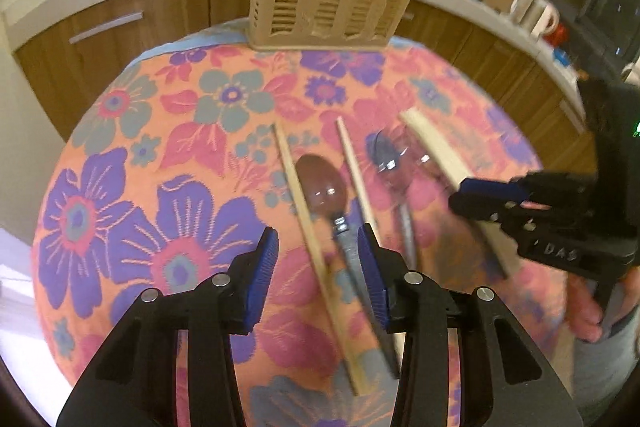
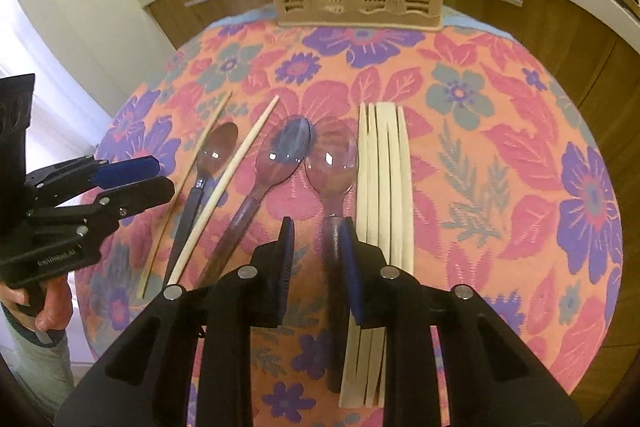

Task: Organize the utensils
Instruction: 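Grasp a clear spoon with the right tool while the left tool grasps a wooden chopstick, then lift the spoon and chopstick and carry both over the basket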

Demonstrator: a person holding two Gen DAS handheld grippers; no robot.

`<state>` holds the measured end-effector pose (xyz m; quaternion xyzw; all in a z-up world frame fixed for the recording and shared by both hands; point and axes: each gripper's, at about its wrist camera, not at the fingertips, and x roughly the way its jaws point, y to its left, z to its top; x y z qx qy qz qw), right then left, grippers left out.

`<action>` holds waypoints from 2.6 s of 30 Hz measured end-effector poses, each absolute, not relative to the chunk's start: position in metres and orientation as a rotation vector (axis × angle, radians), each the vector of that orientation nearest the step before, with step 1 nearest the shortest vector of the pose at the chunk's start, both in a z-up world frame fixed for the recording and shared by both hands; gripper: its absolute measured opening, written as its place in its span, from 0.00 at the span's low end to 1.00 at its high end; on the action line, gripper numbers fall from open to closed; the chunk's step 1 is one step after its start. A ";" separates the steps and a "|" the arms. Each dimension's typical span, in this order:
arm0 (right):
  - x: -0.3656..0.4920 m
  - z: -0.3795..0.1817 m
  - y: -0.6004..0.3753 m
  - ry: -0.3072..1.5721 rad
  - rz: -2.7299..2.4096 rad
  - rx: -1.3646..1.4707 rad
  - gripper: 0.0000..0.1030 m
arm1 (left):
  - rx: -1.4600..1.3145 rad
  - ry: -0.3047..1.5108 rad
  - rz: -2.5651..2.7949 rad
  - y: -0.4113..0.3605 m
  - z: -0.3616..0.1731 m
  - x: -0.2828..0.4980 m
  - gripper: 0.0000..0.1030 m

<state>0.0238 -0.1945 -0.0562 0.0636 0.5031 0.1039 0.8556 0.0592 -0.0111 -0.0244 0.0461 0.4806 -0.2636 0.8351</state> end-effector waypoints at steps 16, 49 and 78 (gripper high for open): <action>0.038 -0.067 -0.174 1.140 0.139 0.007 0.17 | 0.252 1.056 -0.516 -0.020 -0.037 0.055 0.16; 0.015 -0.067 -0.182 1.248 0.184 0.062 0.24 | 0.344 1.113 -0.478 -0.013 -0.036 0.057 0.27; 0.078 0.126 -0.234 0.496 0.220 0.102 0.09 | -0.122 0.352 -0.591 -0.038 0.181 0.147 0.04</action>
